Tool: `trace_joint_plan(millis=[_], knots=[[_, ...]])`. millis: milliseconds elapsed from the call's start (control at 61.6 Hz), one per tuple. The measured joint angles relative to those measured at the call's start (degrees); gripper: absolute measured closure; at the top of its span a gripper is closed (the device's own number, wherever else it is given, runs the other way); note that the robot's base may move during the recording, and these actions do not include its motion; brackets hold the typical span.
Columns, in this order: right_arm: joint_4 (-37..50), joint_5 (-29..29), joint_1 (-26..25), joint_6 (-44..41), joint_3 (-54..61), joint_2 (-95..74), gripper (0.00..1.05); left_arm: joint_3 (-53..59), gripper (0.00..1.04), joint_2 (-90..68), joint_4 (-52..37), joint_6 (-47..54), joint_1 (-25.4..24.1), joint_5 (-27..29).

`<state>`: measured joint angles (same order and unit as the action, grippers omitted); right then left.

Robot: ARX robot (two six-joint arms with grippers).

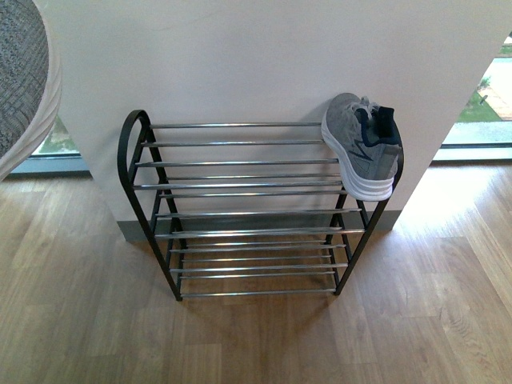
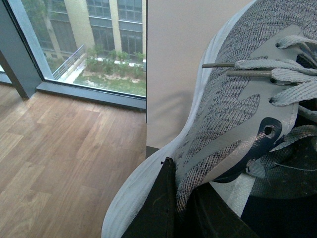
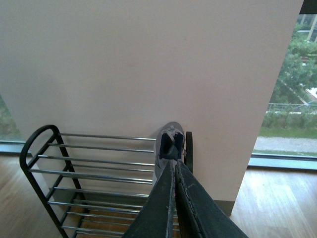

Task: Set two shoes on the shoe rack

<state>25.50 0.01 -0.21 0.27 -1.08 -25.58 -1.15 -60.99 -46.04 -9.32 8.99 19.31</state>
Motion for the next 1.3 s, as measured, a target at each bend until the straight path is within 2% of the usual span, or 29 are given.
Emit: trace_joint_plan(millis=[422,779,909,1168,1298], knots=[[-10.1,0.0,0.0,0.0,0.0,10.34,1.03,0.0,1.03,0.0,0.0,-0.02,0.0,0.0],[-15.17,0.0,0.0,0.0,0.0,15.32,1.03,0.0,1.03,0.0,0.0,-0.02,0.0,0.0],[-24.57,0.04,0.0,0.0,0.0,23.12,1.03,0.0,1.03,0.0,0.0,-0.02,0.0,-0.02],[-25.31,0.0,0.02,0.0,0.0,25.18,1.03,0.0,1.03,0.0,0.0,-0.02,0.0,-0.04],[-25.31,0.0,0.02,-0.09,0.0,25.22,0.84,0.0,1.03,0.0,0.0,-0.02,0.0,0.02]])
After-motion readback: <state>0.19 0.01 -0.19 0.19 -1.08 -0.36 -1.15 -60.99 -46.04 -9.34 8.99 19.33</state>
